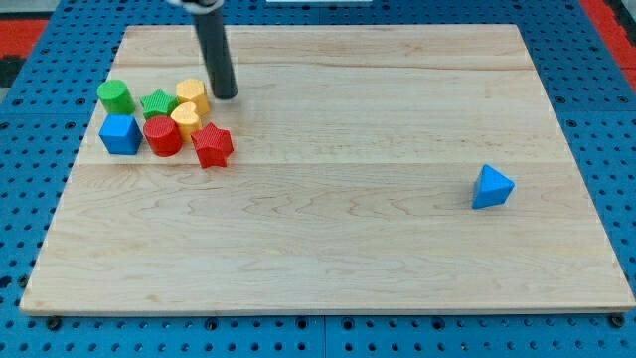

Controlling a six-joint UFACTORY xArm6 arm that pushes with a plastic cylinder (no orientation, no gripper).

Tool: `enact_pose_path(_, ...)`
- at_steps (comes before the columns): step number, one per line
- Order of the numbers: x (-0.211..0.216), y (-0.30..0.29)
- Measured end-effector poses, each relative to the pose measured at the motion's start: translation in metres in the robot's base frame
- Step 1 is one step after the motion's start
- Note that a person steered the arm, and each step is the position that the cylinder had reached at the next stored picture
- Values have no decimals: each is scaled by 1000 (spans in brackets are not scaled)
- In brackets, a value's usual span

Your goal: Place the green circle at the top side of the yellow heart

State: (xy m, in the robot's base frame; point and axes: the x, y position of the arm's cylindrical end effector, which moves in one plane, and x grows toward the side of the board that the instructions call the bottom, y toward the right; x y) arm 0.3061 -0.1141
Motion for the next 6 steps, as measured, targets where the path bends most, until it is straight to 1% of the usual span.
enact_pose_path(1,-44,-20)
enact_pose_path(2,-51,-81)
enact_pose_path(3,-36,-138)
enact_pose_path(4,-2,-184)
enact_pose_path(5,26,-190)
enact_pose_path(6,52,-179)
